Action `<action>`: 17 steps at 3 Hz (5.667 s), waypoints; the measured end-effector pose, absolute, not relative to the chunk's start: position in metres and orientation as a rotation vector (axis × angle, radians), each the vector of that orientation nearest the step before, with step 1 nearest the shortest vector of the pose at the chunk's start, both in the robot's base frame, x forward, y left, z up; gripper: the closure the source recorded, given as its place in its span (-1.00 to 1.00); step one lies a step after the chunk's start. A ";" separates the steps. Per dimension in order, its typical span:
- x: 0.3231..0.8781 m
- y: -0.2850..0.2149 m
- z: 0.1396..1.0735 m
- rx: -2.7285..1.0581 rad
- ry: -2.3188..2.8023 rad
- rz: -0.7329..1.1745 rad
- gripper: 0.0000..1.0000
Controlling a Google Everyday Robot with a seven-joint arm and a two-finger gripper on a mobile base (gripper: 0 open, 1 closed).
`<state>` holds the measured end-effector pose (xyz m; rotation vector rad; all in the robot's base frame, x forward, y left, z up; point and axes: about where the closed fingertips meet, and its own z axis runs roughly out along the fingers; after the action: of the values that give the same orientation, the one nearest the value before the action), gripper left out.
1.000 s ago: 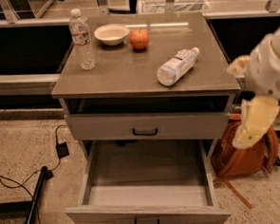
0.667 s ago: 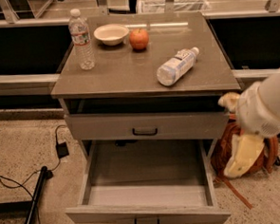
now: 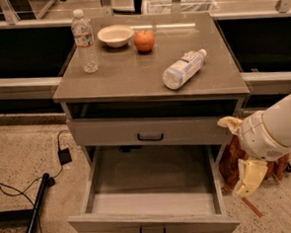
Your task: Close middle drawer
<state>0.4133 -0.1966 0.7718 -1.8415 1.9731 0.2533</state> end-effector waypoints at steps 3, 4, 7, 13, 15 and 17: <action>0.386 -0.153 0.619 -2.006 1.669 0.437 -1.00; 0.385 -0.151 0.614 -2.036 1.621 0.435 -1.00; 0.367 -0.138 0.535 -2.047 1.691 0.475 -0.25; 0.350 -0.121 0.431 -1.947 1.857 0.386 1.00; 0.356 -0.122 0.422 -1.928 1.868 0.378 1.00; 0.370 -0.119 0.406 -1.929 1.860 0.361 1.00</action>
Offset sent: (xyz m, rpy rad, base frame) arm -0.0312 0.0404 -0.1883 0.1895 -0.0374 0.2818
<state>0.3702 -0.1190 0.4062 -1.9294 1.8596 0.3609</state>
